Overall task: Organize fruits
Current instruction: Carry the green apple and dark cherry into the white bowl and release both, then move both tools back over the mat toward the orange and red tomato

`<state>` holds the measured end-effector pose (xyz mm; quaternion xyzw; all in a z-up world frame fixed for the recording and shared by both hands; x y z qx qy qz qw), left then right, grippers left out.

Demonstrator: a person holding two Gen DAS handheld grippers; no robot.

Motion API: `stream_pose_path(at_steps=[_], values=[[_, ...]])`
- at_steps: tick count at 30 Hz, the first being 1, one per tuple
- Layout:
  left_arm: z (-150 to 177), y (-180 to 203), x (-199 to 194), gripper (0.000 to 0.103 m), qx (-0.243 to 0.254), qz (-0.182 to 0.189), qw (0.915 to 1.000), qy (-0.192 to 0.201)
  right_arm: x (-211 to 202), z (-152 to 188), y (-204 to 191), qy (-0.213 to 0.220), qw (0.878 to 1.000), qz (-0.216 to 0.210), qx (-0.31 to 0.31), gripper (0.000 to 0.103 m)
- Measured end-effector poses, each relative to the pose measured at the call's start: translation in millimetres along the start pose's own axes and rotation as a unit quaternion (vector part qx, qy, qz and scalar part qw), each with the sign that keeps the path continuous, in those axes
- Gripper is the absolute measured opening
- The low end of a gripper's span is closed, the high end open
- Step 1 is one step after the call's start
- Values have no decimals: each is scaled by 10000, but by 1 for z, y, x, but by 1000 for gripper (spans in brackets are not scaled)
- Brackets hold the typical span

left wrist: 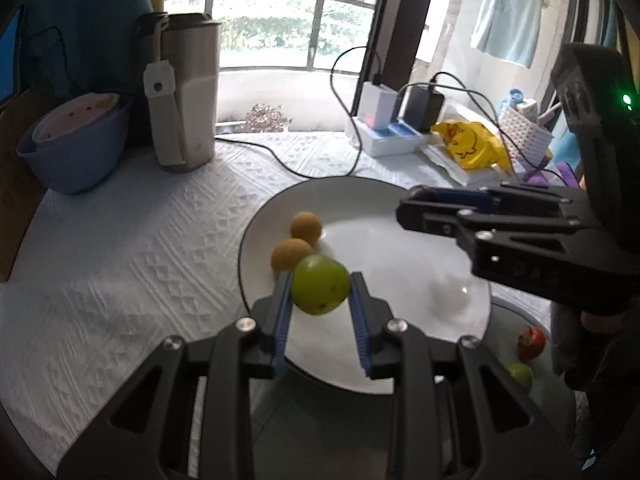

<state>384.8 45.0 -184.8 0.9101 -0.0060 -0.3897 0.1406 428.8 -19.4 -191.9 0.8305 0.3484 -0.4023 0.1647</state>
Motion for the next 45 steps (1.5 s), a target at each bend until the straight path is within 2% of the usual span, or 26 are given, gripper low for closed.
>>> stream_pose_path(at_steps=[7, 15, 19, 32, 45], values=[[-4, -11, 10, 30, -191, -94, 9998, -64, 22, -8, -3, -111, 9999, -70, -1, 30], [-7, -12, 5, 42, -318, 31, 9995, 11, 27, -11, -9, -187, 9998, -98, 0, 30], [-9, -13, 1, 42, -346, -7, 9994, 53, 22, -10, -10, -161, 9998, -79, 8, 31], [-12, -9, -40, 43, -349, 1, 9986, 396, -24, -8, -19, 69, 9999, 101, -10, 31], [9, 7, -84, 43, -310, 102, 9977, 592, -90, 14, -35, 362, 9988, 312, 46, 31]])
Point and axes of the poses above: each gripper's, at about its wrist camera, not at the fingertips, and x roughly the way its jaws point, y to its right, z to its underside, the point moved 10 cm from there along x, roughly the way its jaws point, and after that the axes turned 8 degrees about -x, right-handed, at the moved point
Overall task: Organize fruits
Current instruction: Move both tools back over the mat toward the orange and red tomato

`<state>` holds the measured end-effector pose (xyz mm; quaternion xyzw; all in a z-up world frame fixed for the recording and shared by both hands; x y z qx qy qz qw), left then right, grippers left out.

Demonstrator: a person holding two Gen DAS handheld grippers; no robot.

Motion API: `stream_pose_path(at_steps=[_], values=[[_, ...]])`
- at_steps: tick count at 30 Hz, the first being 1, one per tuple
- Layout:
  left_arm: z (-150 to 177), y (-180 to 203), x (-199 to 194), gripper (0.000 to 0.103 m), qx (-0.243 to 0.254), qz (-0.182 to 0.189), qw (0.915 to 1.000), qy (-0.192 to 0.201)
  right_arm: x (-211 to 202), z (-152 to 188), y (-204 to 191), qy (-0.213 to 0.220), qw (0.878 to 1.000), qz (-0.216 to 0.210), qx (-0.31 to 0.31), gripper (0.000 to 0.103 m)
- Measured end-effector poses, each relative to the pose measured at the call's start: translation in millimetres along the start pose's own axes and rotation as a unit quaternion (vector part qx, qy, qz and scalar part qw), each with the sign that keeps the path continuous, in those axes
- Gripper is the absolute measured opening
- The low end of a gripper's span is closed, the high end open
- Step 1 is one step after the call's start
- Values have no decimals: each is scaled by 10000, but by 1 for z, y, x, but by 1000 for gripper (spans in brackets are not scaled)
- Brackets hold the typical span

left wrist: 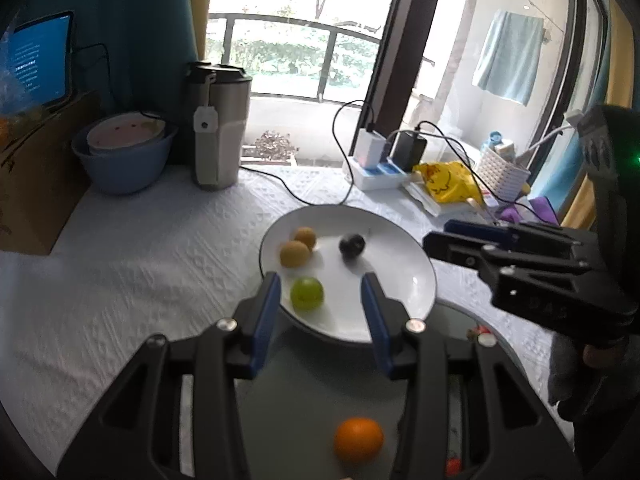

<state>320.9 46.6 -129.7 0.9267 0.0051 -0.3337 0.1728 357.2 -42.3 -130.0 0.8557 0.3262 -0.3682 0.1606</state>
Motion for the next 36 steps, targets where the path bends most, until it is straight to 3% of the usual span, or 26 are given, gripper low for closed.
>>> stream_pose_path(at_steps=[19, 36], values=[[43, 25, -59, 44, 128, 192, 9997, 102, -69, 48, -29, 195, 9996, 149, 108, 31], [87, 22, -84, 49, 138, 265, 9996, -4, -81, 92, -60, 21, 9999, 100, 137, 31]])
Point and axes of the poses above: each gripper's, at about its wrist camera, not at the fingertips, and x roughly the way its jaws point, y to its right, z to its underside, the point moved 10 cm from there along x, roughly the way its jaws point, and after that the axes turned 8 degrees about -x, right-handed, at the moved point
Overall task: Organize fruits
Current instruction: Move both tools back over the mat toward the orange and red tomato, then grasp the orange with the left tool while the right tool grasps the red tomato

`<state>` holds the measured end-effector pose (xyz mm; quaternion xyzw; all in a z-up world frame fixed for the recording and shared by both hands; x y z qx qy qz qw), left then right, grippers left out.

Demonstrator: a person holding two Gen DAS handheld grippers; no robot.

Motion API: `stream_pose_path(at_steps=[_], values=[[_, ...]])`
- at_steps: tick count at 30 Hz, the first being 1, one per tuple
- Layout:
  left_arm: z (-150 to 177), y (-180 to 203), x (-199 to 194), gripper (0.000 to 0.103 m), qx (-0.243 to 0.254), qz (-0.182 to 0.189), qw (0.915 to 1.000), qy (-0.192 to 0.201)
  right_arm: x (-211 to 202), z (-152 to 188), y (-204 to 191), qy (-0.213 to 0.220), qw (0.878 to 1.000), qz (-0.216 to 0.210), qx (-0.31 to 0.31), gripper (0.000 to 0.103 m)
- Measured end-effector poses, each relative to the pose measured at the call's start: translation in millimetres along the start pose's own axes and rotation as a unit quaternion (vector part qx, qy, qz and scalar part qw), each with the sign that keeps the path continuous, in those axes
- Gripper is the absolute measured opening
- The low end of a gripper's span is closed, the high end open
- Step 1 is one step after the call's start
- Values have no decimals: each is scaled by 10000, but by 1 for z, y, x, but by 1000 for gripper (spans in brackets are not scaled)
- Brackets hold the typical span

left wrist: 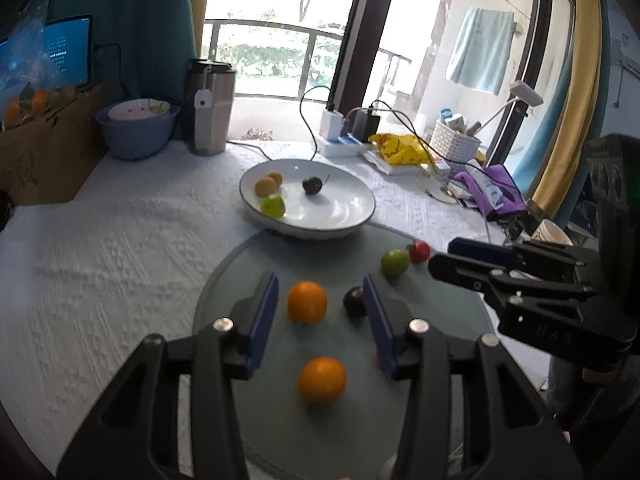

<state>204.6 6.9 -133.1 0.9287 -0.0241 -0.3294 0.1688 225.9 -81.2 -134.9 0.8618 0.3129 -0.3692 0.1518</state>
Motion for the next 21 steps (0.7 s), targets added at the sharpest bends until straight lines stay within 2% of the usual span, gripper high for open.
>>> stream_pose_path(at_steps=[1, 3, 6, 8, 21], values=[[3, -1, -1, 52, -10, 7, 10000, -14, 1, 4, -3, -31, 10000, -10, 4, 31], [9, -3, -1, 68, -39, 37, 10000, -34, 2, 10, -7, -82, 10000, -34, 21, 31], [17, -6, -2, 69, -88, 50, 9999, -95, 3, 18, -13, -139, 9999, -55, 37, 35], [23, -10, -2, 69, -91, 22, 9999, -135, 3, 23, -16, -170, 9998, -74, 62, 44], [53, -24, 4, 69, -147, -30, 9990, -427, 19, 53, -35, -478, 9984, -277, 157, 45]])
Point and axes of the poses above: each gripper's, at about its wrist camera, not at the fingertips, and x roughly the way its jaws point, y to its right, z to its underside, the point moved 10 cm from there along x, roughly the way its jaws point, and after that the axes turned 8 degrees about -x, right-handed, at the moved point
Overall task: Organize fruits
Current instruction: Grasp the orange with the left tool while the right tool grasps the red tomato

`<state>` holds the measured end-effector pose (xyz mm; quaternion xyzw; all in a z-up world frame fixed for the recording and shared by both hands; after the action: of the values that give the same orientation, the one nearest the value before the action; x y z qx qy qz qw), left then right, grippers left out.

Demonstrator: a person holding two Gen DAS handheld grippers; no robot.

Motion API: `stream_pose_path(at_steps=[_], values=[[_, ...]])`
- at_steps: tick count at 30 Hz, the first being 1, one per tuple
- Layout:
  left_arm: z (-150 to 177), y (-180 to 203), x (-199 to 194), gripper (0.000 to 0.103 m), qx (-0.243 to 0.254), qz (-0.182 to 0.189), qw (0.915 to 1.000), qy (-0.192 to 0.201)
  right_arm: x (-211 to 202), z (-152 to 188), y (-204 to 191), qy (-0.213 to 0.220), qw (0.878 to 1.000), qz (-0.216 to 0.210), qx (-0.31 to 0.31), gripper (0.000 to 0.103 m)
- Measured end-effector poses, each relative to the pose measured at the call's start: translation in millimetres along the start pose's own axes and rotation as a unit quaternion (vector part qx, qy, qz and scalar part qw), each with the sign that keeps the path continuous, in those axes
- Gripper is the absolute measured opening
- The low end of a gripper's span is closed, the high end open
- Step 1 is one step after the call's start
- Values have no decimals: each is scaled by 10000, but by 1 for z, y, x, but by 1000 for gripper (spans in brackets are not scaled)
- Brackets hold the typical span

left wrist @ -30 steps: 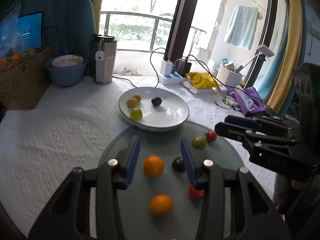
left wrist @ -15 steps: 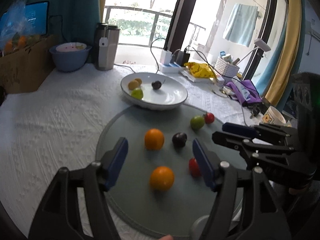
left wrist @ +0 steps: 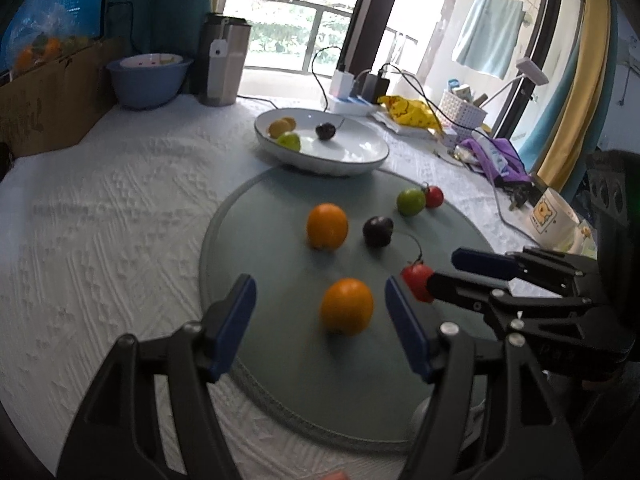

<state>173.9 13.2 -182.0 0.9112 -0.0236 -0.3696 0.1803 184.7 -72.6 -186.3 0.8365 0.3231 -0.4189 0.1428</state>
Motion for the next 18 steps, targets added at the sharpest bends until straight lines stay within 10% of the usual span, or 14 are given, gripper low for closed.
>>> stream_pose_path(at_steps=[18], values=[[11, 10, 13, 69, 243, -111, 9995, -175, 19, 15, -5, -176, 9996, -136, -163, 33]])
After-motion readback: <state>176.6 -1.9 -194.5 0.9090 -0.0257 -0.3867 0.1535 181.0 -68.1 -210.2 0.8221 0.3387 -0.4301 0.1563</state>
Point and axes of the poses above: each gripper's, at about its wrist camera, not at the fingertips, and x roughly the way its jaws point, y to its right, z to its underside, the point moved 10 cm from there along x, roughly the way its jaws point, and after that the axes turned 8 degrees about -x, right-handed, at the moved point
